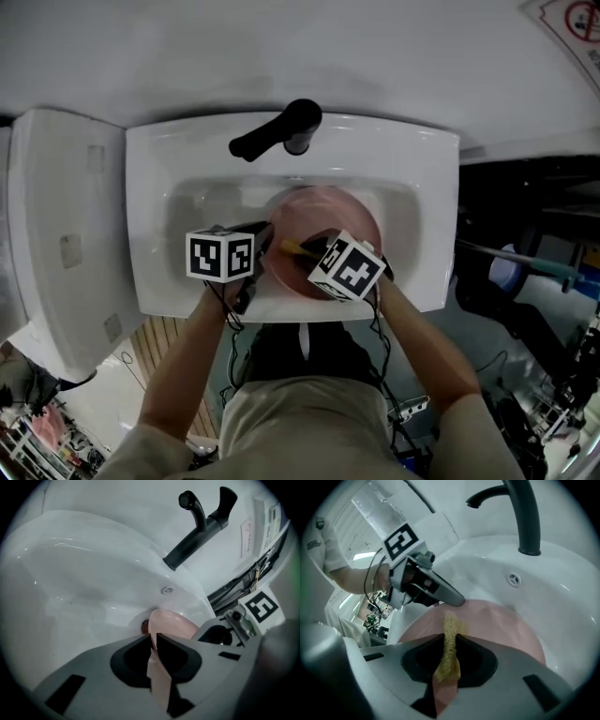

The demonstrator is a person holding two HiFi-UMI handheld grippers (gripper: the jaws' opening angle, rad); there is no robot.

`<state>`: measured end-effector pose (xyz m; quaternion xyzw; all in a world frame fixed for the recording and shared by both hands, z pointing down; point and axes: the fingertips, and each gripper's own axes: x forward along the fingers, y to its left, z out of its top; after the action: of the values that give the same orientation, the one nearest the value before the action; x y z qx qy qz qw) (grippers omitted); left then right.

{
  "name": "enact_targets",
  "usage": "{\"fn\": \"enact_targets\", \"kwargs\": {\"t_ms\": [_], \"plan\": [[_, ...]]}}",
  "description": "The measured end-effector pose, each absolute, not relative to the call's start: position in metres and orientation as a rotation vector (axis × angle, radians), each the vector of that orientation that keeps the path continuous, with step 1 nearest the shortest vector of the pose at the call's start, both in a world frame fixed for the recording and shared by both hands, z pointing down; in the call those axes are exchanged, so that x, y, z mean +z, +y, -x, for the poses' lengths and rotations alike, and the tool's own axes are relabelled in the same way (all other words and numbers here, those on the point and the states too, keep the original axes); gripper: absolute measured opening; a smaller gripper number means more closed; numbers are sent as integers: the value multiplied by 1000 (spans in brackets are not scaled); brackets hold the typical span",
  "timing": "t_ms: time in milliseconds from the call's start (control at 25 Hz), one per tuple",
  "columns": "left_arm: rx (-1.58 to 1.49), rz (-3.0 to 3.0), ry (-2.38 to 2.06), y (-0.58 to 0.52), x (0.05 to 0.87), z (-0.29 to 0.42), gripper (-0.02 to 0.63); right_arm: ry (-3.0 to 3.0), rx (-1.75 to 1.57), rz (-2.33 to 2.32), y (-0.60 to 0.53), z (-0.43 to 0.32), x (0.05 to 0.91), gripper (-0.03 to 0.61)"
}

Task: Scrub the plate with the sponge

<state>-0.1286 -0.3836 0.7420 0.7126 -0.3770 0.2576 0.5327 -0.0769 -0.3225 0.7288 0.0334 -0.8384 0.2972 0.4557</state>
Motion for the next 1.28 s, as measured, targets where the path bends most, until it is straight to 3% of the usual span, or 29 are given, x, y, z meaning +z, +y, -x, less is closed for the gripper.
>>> {"fn": "enact_targets", "kwargs": {"t_ms": [400, 760, 1280], "plan": [[605, -1683, -922, -381, 746, 132, 43, -1956, 654, -434, -413, 25, 784, 78], [612, -1683, -959, -388, 747, 135, 37, -1787, 628, -353, -380, -43, 768, 77], [625, -1677, -992, -385, 744, 138, 37, -1901, 691, 61, -283, 21, 715, 77]]}}
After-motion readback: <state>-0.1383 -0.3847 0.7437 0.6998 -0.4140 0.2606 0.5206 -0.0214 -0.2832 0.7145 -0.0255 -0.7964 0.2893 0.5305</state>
